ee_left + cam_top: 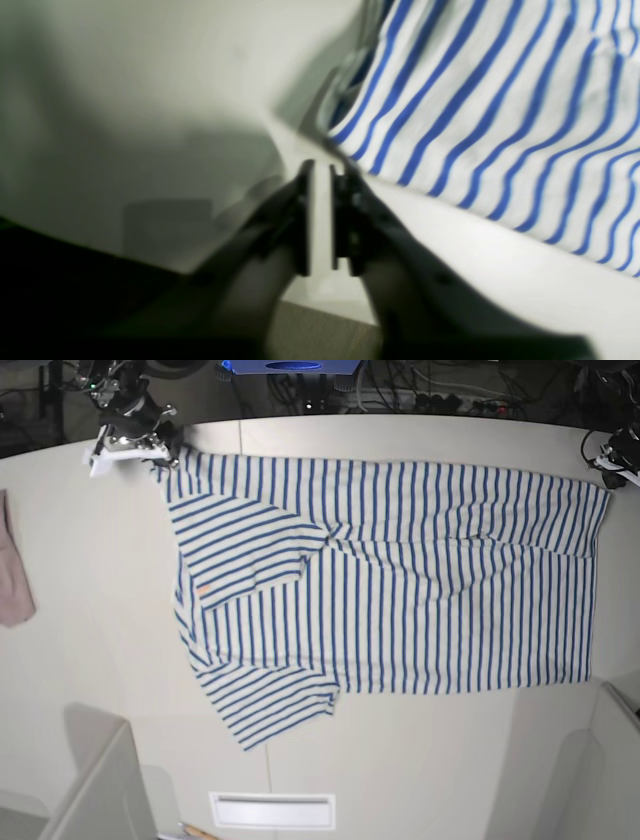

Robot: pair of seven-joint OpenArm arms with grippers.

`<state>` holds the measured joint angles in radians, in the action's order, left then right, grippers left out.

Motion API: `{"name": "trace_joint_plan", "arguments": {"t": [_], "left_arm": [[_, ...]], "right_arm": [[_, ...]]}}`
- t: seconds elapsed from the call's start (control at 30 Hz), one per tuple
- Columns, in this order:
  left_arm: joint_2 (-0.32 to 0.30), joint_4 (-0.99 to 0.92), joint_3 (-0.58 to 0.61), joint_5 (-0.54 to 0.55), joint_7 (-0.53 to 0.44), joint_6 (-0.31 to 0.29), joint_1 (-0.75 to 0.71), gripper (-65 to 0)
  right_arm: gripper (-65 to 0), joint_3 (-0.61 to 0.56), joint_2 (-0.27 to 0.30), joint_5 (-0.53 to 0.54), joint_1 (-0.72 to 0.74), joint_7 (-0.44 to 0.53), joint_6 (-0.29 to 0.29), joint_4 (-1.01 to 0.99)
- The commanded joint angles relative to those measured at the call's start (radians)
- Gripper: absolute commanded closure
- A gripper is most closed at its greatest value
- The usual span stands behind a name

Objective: Fold the T-shirt properly
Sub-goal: 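Pull the held shoulder edges further toward the robot, flattening the shirt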

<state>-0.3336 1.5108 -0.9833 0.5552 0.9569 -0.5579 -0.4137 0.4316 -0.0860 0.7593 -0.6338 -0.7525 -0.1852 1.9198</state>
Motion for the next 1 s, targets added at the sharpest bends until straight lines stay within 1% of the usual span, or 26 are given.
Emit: {"name": "trace_joint_plan", "arguments": {"t": [0.0, 0.1, 0.2, 0.27, 0.3, 0.37, 0.47, 0.53, 0.6, 0.67, 0.8, 0.83, 0.87, 0.9, 0.97], "left_arm": [[-0.019, 0.02, -0.032, 0.012, -0.013, -0.008, -0.021, -10.4], [-0.017, 0.017, -0.085, 0.036, -0.013, -0.009, -0.03, -27.0], [-0.015, 0.017, -0.104, 0.091, -0.014, -0.011, -0.049, -47.6], [-0.017, 0.009, -0.101, 0.111, -0.016, -0.011, -0.049, -55.8], [-0.019, 0.003, -0.099, 0.113, -0.016, -0.011, -0.046, -56.9], [-0.02, -0.016, -0.098, 0.111, -0.017, -0.011, -0.011, -55.3], [-0.022, -0.048, -0.096, 0.111, -0.017, -0.011, 0.045, -47.7], [-0.022, -0.062, -0.092, 0.11, -0.017, -0.011, 0.08, -44.4], [-0.022, -0.092, -0.053, 0.11, -0.017, -0.011, 0.106, -42.8], [-0.022, -0.126, -0.027, 0.11, -0.017, -0.011, 0.128, -42.6], [-0.022, -0.171, -0.013, 0.11, -0.017, -0.009, 0.147, -42.1], [-0.022, -0.172, -0.013, 0.11, -0.017, -0.009, 0.147, -39.7], [-0.022, -0.171, -0.016, 0.11, -0.017, -0.009, 0.147, -35.5], [-0.022, -0.168, -0.018, 0.11, -0.017, -0.009, 0.146, -29.9], [-0.022, -0.166, -0.019, 0.11, -0.017, -0.009, 0.144, -16.8]], "right_arm": [[0.0, 0.002, 0.004, 0.007, -0.001, 0.011, 0.01, 0.019], [0.0, 0.002, 0.004, 0.007, -0.001, 0.011, 0.01, 0.019], [0.0, 0.002, 0.004, 0.007, 0.006, 0.009, 0.01, 0.019], [0.0, 0.002, 0.004, 0.007, 0.012, 0.006, 0.01, 0.019], [0.0, 0.002, 0.004, 0.007, 0.012, 0.008, 0.01, 0.019], [0.0, 0.002, 0.004, 0.007, 0.012, 0.008, 0.01, 0.019], [0.0, 0.0, 0.004, 0.007, 0.012, 0.009, 0.01, 0.019], [0.0, 0.0, 0.004, 0.007, 0.012, 0.011, 0.01, 0.019], [0.0, 0.0, 0.004, 0.007, 0.012, 0.011, 0.01, 0.019], [0.0, 0.0, 0.004, 0.007, 0.012, 0.011, 0.01, 0.019], [0.0, 0.003, 0.004, 0.007, 0.012, 0.011, 0.01, 0.019], [0.0, 0.003, 0.004, 0.007, 0.012, 0.011, 0.01, 0.019], [0.0, 0.003, 0.004, 0.007, 0.012, 0.011, 0.01, 0.019], [0.0, 0.003, 0.004, 0.007, 0.012, 0.011, 0.01, 0.019], [0.0, 0.003, 0.004, 0.007, 0.012, 0.011, 0.01, 0.019]]}}
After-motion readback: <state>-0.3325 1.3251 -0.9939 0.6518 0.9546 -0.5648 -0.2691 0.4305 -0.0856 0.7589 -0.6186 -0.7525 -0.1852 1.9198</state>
